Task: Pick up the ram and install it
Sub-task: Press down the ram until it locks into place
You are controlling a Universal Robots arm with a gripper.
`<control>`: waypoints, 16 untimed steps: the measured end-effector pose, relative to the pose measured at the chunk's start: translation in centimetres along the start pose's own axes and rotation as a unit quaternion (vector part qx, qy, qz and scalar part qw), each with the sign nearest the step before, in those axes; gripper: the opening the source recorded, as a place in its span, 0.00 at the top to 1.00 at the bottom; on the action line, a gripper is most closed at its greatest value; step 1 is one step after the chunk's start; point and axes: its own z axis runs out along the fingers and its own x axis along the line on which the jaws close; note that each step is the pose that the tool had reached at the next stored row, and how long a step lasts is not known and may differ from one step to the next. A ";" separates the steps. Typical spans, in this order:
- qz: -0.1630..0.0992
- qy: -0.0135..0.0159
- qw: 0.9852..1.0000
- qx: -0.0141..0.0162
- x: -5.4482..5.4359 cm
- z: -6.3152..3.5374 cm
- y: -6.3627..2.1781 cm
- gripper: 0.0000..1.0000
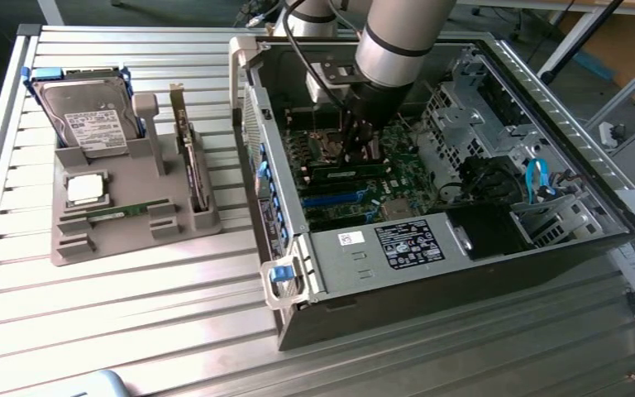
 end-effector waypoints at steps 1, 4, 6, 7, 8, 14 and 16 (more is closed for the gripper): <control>0.000 0.000 1.000 0.000 0.0 0.00 0.00 0.90; 0.000 0.000 1.000 0.000 0.0 0.03 0.00 0.90; 0.000 0.000 1.000 0.000 0.0 0.10 -0.01 0.90; 0.000 0.000 1.000 0.000 0.0 0.15 -0.01 0.90; 0.000 0.000 1.000 0.000 0.0 0.20 0.00 0.90; 0.000 0.000 1.000 0.000 0.0 0.29 -0.01 0.90; 0.000 0.000 1.000 0.000 0.0 0.34 -0.01 0.90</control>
